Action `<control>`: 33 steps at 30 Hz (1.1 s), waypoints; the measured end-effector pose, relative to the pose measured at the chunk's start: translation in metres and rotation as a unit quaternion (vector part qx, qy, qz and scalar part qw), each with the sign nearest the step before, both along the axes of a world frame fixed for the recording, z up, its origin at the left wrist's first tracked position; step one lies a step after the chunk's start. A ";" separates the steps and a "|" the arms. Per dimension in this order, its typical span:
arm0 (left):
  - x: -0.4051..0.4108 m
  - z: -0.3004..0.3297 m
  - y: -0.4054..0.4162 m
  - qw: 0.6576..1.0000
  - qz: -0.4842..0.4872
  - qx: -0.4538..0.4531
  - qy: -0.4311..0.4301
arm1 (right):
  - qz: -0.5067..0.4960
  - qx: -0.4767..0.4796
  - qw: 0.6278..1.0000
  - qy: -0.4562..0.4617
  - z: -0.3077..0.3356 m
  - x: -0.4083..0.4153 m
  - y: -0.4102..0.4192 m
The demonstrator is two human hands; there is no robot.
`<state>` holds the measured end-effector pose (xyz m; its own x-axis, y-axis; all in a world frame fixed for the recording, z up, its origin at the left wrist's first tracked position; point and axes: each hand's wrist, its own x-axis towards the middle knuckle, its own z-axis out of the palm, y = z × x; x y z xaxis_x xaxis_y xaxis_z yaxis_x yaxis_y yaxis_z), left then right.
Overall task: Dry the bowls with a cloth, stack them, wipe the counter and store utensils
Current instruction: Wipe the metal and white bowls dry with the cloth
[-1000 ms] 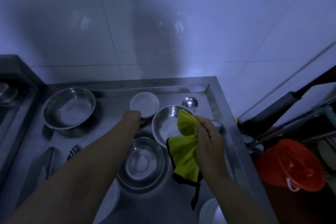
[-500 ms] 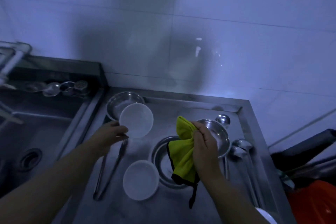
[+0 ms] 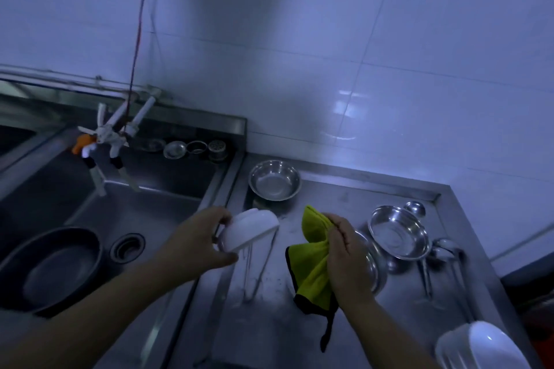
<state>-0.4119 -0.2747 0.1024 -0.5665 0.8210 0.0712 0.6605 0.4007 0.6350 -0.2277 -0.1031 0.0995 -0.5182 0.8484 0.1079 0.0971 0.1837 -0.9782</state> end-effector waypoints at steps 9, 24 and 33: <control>0.006 0.031 -0.031 0.983 0.044 0.101 -0.145 | -0.026 0.201 0.979 0.036 0.015 -0.010 -0.073; 0.041 0.087 -0.028 0.932 0.037 0.274 -0.236 | 0.125 0.735 0.657 -0.107 0.061 -0.014 -0.071; 0.054 0.101 -0.005 0.907 0.043 0.342 -0.244 | -0.037 0.650 0.758 -0.019 0.060 -0.032 -0.117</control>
